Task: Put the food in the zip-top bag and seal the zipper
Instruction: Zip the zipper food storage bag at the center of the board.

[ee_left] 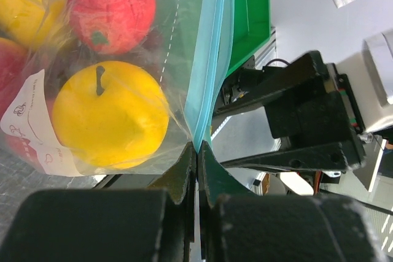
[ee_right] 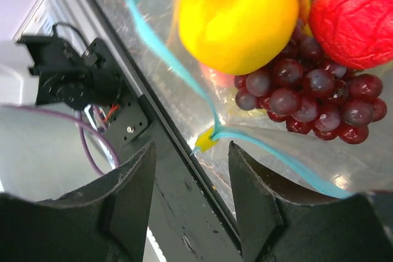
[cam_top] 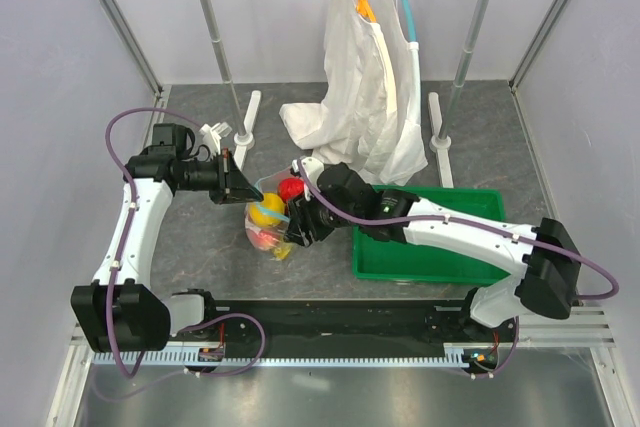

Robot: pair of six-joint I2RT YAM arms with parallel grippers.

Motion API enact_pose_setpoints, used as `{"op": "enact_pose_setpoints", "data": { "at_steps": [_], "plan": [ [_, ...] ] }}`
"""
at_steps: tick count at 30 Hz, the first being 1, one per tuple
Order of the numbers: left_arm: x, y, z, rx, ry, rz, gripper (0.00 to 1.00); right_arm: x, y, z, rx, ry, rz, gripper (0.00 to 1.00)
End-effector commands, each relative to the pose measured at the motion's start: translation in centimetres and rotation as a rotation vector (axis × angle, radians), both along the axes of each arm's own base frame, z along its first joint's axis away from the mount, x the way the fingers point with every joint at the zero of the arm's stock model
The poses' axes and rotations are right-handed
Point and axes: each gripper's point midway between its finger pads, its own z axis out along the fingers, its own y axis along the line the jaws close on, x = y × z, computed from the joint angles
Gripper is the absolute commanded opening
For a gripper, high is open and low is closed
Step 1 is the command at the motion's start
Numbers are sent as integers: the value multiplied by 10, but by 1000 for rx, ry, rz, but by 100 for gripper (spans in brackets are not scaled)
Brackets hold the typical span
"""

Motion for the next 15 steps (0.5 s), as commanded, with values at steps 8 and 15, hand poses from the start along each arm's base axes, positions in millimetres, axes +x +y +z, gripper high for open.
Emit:
{"op": "enact_pose_setpoints", "data": {
  "at_steps": [8,15],
  "plan": [
    [-7,-7,14,-73,-41,-20,2,54,11,9,80,101,-214,29],
    [-16,-3,13,-30,-106,-57,2,48,8,40,100,-45,-75,0]
  ]
}}
